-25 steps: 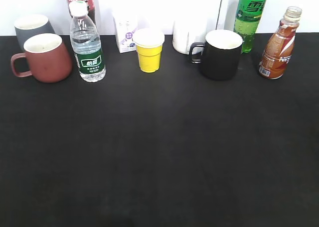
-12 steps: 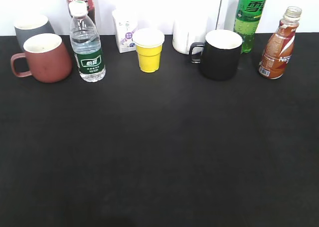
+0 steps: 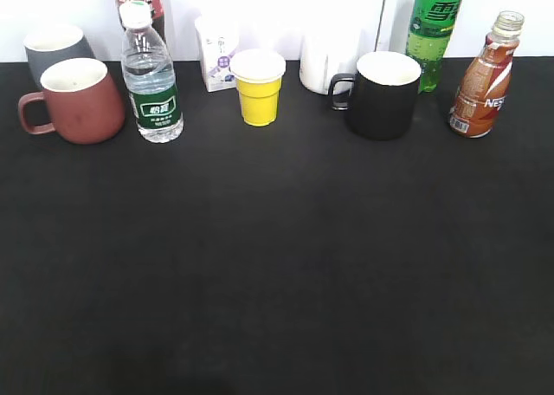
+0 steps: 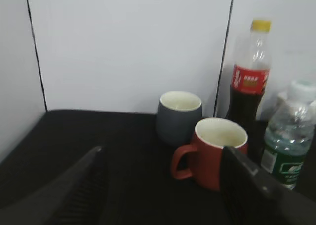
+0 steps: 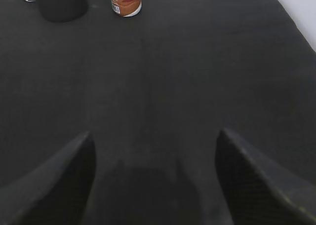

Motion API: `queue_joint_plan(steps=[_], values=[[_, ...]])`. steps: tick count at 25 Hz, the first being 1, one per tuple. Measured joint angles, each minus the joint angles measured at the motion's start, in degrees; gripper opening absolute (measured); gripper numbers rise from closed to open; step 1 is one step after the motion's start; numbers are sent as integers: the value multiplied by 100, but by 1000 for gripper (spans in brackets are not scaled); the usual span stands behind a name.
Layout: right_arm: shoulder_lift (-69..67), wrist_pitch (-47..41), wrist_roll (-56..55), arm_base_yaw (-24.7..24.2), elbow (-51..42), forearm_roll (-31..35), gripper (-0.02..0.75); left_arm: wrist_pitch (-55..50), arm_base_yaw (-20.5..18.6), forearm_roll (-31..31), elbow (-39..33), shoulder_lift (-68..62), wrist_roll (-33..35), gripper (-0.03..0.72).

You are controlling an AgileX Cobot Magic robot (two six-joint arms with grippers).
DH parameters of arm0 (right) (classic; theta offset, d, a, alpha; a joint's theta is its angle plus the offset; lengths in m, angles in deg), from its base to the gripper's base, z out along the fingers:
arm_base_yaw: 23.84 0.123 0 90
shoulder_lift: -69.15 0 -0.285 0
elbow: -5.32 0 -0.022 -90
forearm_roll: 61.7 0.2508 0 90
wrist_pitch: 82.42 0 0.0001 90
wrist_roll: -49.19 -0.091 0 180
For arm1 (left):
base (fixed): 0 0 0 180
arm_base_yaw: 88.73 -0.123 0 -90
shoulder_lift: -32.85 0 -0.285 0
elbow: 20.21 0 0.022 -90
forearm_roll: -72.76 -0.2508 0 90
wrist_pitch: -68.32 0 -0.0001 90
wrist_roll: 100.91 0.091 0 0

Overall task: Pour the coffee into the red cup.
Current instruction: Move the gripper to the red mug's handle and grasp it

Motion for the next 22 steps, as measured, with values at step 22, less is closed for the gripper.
queue_joint_plan(steps=[22], values=[[0, 0, 0, 0, 0, 0, 588, 4636, 0, -549, 1436, -6918, 0, 470]])
